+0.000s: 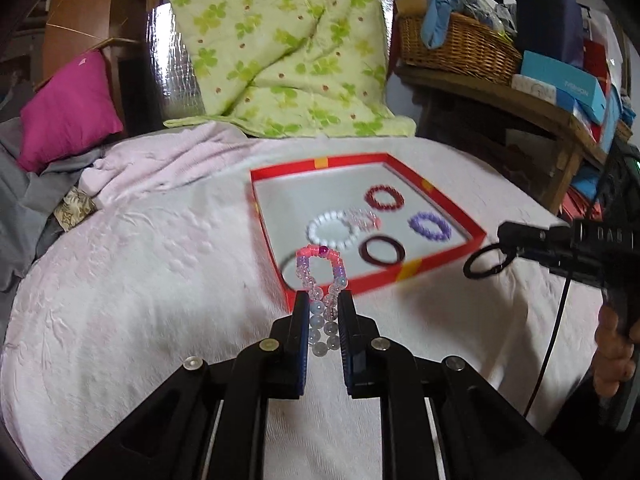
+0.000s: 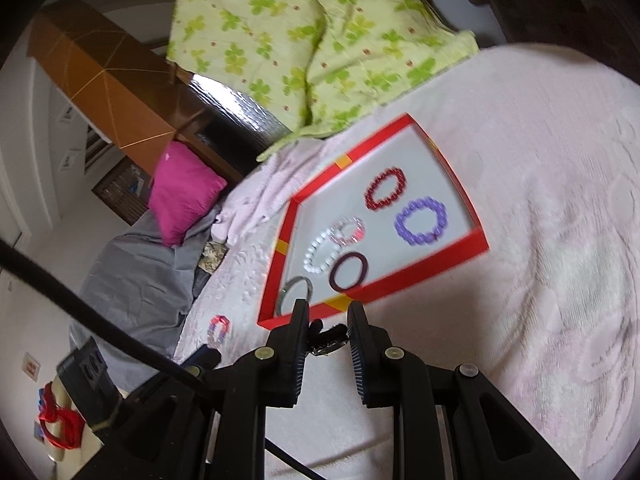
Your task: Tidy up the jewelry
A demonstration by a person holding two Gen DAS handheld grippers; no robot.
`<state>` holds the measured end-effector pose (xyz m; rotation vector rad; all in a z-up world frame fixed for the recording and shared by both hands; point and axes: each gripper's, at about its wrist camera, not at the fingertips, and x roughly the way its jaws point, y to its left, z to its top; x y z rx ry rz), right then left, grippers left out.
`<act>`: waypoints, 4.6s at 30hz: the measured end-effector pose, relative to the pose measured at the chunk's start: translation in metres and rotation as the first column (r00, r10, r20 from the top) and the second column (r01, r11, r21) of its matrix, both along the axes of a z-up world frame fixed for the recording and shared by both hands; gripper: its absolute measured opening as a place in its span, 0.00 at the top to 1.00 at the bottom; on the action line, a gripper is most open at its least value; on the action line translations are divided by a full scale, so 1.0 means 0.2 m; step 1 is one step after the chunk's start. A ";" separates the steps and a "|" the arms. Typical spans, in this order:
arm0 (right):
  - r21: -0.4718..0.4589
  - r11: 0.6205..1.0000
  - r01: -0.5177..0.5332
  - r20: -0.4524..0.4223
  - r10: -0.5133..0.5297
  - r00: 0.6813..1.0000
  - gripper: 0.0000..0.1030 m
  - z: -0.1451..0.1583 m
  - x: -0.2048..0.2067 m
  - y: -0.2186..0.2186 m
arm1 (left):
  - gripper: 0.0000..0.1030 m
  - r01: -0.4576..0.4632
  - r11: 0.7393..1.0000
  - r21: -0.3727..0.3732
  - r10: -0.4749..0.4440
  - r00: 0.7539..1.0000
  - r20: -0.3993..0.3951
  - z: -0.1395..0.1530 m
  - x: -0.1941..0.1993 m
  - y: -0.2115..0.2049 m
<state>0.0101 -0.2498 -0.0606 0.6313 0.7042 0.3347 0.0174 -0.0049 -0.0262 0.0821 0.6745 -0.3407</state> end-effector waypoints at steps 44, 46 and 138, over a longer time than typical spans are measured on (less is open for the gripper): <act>-0.119 0.990 0.081 0.148 -0.063 0.987 0.78 0.12 0.41 0.07 | 0.86 -0.099 0.987 0.123 0.076 0.981 0.177 0.14 0.39 -0.16; -0.113 0.990 0.081 0.145 -0.064 0.987 0.78 0.11 0.42 0.07 | 0.86 -0.103 0.987 0.126 0.080 0.981 0.177 0.14 0.41 -0.16; -0.213 0.975 0.059 -0.107 -0.083 0.991 0.78 -0.20 0.69 0.09 | 0.85 -0.022 0.982 0.185 0.054 0.984 -0.172 -0.32 1.02 -0.20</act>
